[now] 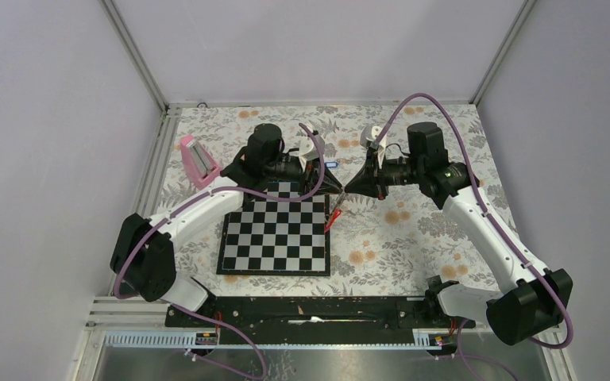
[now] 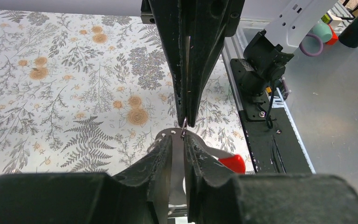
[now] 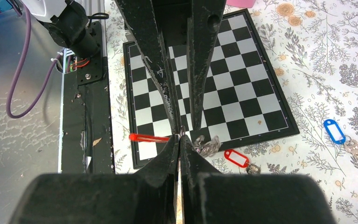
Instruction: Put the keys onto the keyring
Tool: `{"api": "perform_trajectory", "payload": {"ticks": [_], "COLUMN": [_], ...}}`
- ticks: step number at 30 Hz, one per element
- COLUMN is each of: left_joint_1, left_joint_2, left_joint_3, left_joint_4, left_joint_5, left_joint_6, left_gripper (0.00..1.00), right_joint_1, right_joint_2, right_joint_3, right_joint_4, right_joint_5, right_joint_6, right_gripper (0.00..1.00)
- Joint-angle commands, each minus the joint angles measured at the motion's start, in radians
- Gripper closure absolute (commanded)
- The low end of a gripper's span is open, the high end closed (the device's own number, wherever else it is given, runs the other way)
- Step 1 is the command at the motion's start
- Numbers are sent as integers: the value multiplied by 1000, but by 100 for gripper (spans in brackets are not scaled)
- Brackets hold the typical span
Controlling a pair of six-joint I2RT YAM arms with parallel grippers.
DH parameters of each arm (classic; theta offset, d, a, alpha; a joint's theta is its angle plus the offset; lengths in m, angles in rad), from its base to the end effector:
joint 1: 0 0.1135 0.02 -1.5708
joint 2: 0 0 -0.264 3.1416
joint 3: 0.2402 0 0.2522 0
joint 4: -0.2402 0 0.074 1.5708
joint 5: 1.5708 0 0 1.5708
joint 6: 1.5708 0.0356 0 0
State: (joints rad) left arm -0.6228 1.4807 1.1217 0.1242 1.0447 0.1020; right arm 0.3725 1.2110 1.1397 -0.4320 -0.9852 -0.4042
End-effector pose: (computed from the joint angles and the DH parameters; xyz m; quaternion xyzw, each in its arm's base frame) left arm 0.2550 -0.2210 0.3252 0.5302 0.5266 -0.5167 0.4179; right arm 0.2292 0.1214 0.3578 -0.5099 0.6110 0.4000 0.4547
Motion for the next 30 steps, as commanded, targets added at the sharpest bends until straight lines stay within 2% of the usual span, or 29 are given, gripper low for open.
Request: {"api": "perform_trajectory", "payload": {"ticks": [1,26,30], "left_joint_1": [-7,-21,-20], "left_joint_2": [17,32,28], "left_joint_3": [45,22,8], "left_joint_4": [49,159,185], "left_joint_5": [40,68,83], "left_joint_6": [-5,-100,-134], "left_gripper": [81,100,100], "right_joint_1": [6,6,6], "right_joint_2": [0,5,10], "right_joint_3": [6,-14,-16], "right_joint_4": [38,54,55], "right_joint_5": [-24,-5,0], "right_joint_6": [7,19,23], "right_gripper": [100,100,100]}}
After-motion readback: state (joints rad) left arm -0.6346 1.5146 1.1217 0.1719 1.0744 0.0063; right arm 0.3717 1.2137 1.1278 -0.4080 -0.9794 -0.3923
